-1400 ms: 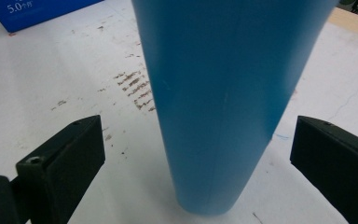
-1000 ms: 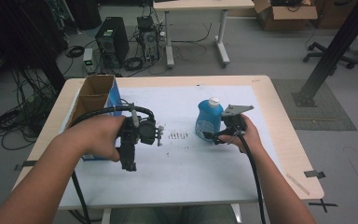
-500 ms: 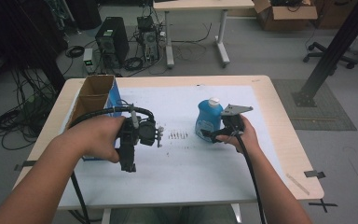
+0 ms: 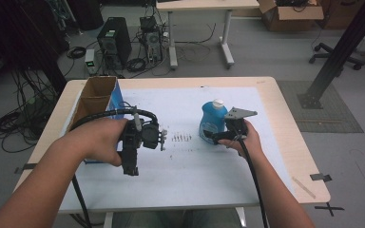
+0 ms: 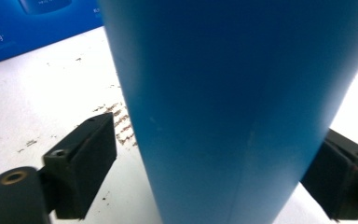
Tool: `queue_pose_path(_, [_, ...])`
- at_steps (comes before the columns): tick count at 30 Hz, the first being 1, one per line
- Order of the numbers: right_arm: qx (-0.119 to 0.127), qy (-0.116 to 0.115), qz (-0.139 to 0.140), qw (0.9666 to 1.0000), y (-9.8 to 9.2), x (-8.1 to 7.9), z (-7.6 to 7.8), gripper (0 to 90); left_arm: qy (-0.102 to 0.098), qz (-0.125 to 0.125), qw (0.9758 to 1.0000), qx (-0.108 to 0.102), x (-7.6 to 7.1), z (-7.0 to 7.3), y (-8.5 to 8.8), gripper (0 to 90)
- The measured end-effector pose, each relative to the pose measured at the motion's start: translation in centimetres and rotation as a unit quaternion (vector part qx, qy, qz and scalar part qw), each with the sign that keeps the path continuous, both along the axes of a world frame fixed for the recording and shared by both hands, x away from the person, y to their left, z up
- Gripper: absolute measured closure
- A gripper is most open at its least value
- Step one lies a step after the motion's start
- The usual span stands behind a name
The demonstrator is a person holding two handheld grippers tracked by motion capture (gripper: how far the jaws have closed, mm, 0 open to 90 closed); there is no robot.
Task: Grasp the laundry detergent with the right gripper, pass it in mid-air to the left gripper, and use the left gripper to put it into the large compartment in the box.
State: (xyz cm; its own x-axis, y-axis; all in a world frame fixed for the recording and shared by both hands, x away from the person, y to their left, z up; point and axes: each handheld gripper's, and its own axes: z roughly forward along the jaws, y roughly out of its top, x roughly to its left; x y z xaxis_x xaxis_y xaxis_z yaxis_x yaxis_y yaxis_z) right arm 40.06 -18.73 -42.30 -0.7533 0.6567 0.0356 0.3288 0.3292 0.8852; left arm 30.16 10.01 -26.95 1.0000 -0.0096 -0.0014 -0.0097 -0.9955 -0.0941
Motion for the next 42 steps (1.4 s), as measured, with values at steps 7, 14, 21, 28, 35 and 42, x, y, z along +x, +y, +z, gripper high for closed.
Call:
queue_pose_path(7, [0.002,-0.005,-0.007,1.0000,0.09,-0.03,-0.21,17.0,0.000,0.000,1.0000,0.002,0.04,-0.04,-0.05,0.3])
queue_pose_path(14, [0.008,-0.011,-0.009,0.9999,0.08,-0.07,-0.16,20.9,0.002,-0.001,1.0000,0.002,0.06,-0.16,-0.02,0.4])
queue_pose_path(21, [0.008,-0.013,-0.012,0.9998,0.27,-0.02,-0.27,24.7,0.002,0.003,1.0000,0.001,0.02,-0.18,0.14,0.4])
queue_pose_path(28, [0.005,-0.018,-0.013,0.9997,0.59,-0.08,-0.34,35.5,0.002,0.002,1.0000,-0.001,0.07,-0.41,0.18,0.4])
queue_pose_path(35, [0.002,-0.029,-0.014,0.9995,0.45,0.04,-0.43,43.9,0.003,0.003,1.0000,0.000,0.19,-0.52,0.21,0.4])
queue_pose_path(42, [0.001,-0.032,0.000,0.9995,0.30,0.16,-0.40,45.6,0.001,0.003,1.0000,0.000,0.28,-0.46,0.00,0.3])
